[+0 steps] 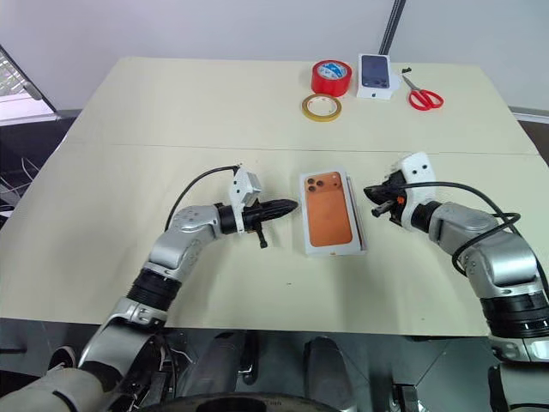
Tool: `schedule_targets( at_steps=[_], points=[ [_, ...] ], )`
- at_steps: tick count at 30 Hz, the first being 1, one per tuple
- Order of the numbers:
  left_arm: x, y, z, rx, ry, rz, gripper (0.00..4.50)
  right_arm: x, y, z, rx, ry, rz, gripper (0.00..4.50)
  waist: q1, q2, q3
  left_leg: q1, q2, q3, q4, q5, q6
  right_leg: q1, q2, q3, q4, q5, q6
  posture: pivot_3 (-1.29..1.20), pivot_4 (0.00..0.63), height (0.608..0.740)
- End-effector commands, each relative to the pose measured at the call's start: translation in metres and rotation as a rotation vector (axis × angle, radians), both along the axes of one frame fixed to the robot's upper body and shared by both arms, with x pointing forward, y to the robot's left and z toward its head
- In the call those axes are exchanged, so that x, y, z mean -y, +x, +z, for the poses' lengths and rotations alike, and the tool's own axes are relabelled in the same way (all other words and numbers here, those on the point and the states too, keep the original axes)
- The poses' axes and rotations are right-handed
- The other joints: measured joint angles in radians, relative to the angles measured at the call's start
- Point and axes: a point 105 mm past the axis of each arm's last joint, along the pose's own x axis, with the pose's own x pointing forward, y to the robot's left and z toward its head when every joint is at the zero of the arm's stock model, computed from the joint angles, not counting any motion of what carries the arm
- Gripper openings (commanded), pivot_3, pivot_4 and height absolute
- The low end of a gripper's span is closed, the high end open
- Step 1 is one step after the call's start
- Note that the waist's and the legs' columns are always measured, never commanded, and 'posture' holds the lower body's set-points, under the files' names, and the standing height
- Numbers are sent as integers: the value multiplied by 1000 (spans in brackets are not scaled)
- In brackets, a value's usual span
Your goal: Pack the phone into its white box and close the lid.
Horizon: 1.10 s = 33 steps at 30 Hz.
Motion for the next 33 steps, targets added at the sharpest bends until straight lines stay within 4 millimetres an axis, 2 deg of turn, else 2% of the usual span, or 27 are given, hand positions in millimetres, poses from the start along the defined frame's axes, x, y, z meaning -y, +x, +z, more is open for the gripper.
schedule_targets(
  at_steps=[1, 5, 9, 12, 19, 29, 31, 33],
  points=[
    [-3, 3, -8, 28, 87, 18, 0, -15, -1, 4, 56, -13, 75, 29, 0, 0, 0, 0, 0, 0, 0, 0, 0, 0, 0, 0, 0, 0, 0, 0, 150, 728],
    [20, 4, -5, 6, 59, -6, 0, -16, 4, 6, 82, -15, 51, 29, 7, 0, 0, -1, 0, 0, 1, 0, 0, 0, 0, 0, 0, 0, 0, 0, 150, 728],
    [53, -13, 4, 52, 49, -113, 0, -17, 1, 7, 73, -37, 77, 29, 1, 0, 0, -1, -1, 0, 5, -1, 1, 2, -1, 0, 0, 0, 0, 0, 150, 728],
    [65, -19, 5, 32, 30, -154, 0, -14, -2, 3, 68, -90, 78, 29, 1, 0, 0, -1, 0, 0, 5, -1, 1, 2, -1, 0, 0, 0, 0, 0, 150, 728],
    [66, -16, 18, 41, -10, -143, 0, -6, -8, -4, 49, -155, 59, 29, 1, 0, 0, -1, 0, 0, 5, -1, 1, 2, -1, 1, 0, 0, 0, 0, 150, 728],
    [64, -17, 11, -3, -4, -144, 0, -2, -8, -9, 50, -192, 33, 29, 1, 0, 0, -1, 0, 0, 6, -1, 1, 2, -1, 1, 1, 0, 0, 0, 150, 728],
    [63, -18, 10, 30, 10, -149, 0, 1, -7, -9, 53, -207, 27, 29, 1, 0, 0, -1, 0, 0, 6, -1, 1, 2, -1, 0, 1, 0, 0, 0, 150, 728],
    [61, -12, 12, 22, -8, -115, 0, 6, -5, -10, 57, -229, 10, 29, 1, 0, 0, -1, 0, 0, 6, -1, 1, 2, -1, 0, 1, 0, 0, 0, 150, 728]
  ],
)
